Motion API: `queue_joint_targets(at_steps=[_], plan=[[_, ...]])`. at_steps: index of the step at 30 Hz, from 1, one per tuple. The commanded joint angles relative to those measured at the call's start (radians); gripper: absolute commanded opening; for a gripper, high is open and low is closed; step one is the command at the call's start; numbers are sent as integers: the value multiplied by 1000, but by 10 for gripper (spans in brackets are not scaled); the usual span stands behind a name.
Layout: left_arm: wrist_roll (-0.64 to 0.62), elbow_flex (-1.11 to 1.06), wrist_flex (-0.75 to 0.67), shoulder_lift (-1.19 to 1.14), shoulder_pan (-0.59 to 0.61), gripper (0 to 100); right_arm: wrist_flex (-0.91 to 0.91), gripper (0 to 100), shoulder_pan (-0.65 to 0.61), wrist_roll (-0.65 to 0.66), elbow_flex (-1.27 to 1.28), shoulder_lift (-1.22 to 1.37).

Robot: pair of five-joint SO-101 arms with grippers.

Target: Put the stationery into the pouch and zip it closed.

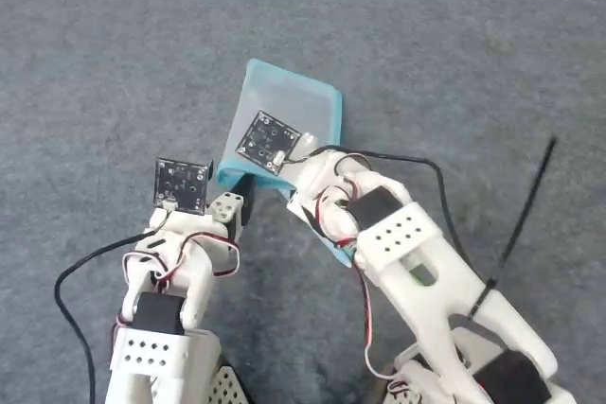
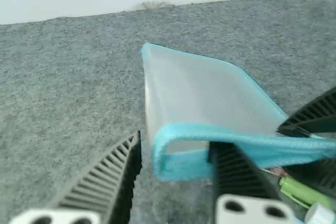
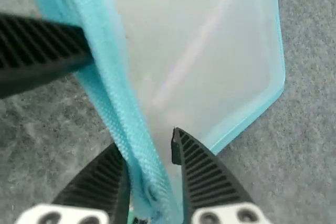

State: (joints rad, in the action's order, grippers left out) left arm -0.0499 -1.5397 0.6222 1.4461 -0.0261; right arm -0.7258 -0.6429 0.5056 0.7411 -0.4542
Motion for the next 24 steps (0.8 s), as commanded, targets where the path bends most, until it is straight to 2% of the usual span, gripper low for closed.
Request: queue_joint_targets(at_steps=[1, 10, 17, 19, 22, 24], plan=[[3, 45, -8, -14, -9, 251, -24, 7, -13, 57, 37, -143], [5, 39, -11, -14, -5, 246, -84, 7, -13, 140, 183, -389], [5, 38, -11, -15, -5, 238, -127, 7, -13, 140, 183, -412], [5, 38, -11, -18, -9, 176, -127, 7, -13, 140, 184, -410], [5, 38, -25, -14, -11, 3, -128, 7, -13, 140, 186, -410], [8, 25, -58, -20, -11, 20, -130, 7, -13, 140, 186, -410]])
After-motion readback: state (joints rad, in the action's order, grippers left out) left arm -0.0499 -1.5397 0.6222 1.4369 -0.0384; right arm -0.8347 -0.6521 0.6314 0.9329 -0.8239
